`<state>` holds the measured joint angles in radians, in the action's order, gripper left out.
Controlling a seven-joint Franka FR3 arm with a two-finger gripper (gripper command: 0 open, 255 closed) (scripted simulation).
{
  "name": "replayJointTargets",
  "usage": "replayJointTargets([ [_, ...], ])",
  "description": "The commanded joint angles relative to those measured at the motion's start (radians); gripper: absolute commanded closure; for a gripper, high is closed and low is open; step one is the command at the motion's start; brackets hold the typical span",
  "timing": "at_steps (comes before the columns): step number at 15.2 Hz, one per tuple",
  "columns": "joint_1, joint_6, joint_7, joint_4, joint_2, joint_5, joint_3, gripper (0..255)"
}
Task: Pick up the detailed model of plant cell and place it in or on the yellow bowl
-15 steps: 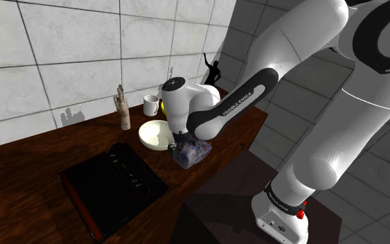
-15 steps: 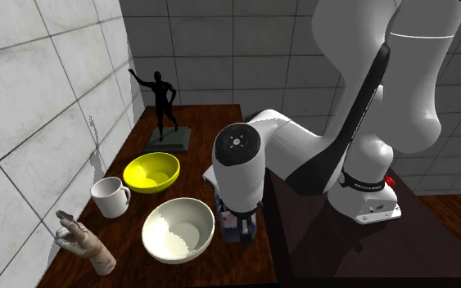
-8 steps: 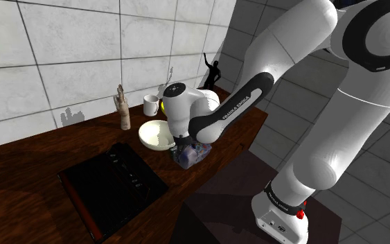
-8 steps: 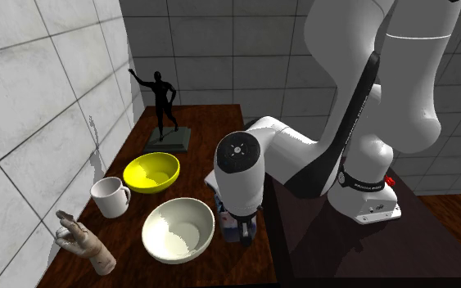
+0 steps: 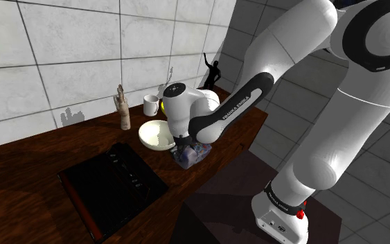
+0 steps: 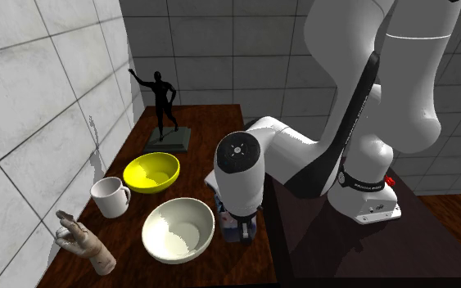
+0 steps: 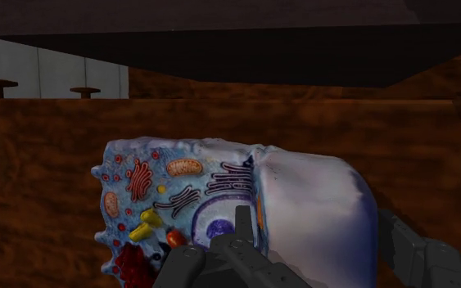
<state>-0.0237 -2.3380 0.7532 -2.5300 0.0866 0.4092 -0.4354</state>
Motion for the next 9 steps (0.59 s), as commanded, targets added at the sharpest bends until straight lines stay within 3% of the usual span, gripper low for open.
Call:
replayJointTargets([
  [1,0.0,0.0,0.0,0.0,0.0,0.0,0.0,255],
  [5,0.0,0.0,0.0,0.0,0.0,0.0,0.0,255],
  [9,0.001,0.045,-0.048,0.001,-0.059,-0.054,-0.009,255],
])
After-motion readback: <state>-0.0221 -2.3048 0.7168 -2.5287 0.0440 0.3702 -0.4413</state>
